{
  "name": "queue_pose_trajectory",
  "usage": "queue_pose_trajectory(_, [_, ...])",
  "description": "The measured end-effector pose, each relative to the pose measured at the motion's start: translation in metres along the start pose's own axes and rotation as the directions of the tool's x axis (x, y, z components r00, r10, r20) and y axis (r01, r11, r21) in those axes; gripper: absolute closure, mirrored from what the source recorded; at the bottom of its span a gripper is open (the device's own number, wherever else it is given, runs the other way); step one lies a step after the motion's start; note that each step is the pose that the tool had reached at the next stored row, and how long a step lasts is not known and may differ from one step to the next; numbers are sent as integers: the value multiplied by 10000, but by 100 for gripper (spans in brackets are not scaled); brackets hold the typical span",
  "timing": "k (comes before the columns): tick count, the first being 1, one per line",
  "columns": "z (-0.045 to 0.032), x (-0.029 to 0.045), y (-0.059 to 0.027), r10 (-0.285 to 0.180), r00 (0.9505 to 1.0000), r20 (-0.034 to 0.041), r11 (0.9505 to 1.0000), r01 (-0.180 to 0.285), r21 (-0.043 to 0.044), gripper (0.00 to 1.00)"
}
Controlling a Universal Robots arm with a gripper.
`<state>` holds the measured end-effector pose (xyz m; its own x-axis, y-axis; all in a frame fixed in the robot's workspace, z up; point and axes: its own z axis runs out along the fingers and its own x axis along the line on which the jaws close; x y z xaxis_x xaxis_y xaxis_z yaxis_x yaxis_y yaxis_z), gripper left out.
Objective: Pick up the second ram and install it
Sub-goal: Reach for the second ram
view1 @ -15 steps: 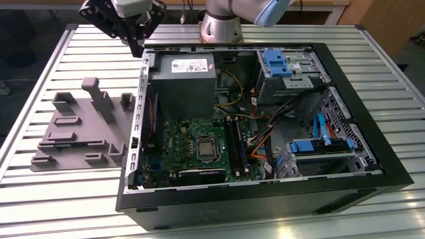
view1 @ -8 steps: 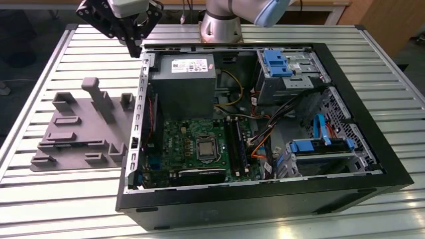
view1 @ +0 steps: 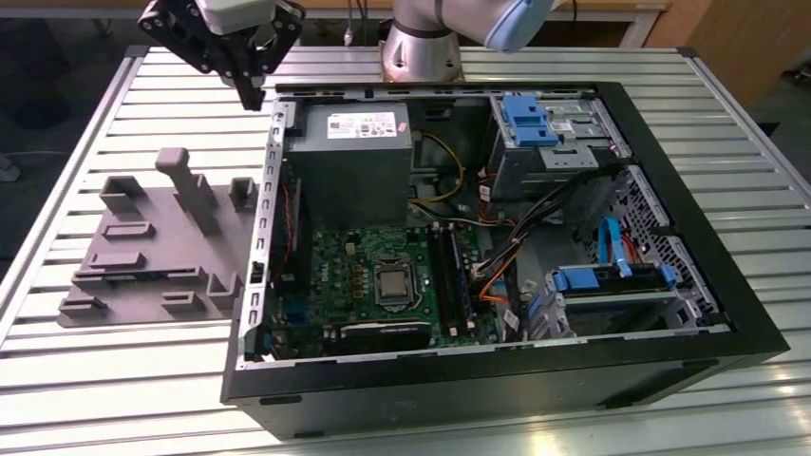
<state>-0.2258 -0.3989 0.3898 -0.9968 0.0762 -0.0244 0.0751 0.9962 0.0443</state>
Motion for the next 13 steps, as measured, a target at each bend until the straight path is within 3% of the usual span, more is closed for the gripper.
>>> queue_pose_trajectory(13, [1, 116, -9, 0, 10000, 0, 10000, 0, 0, 89])
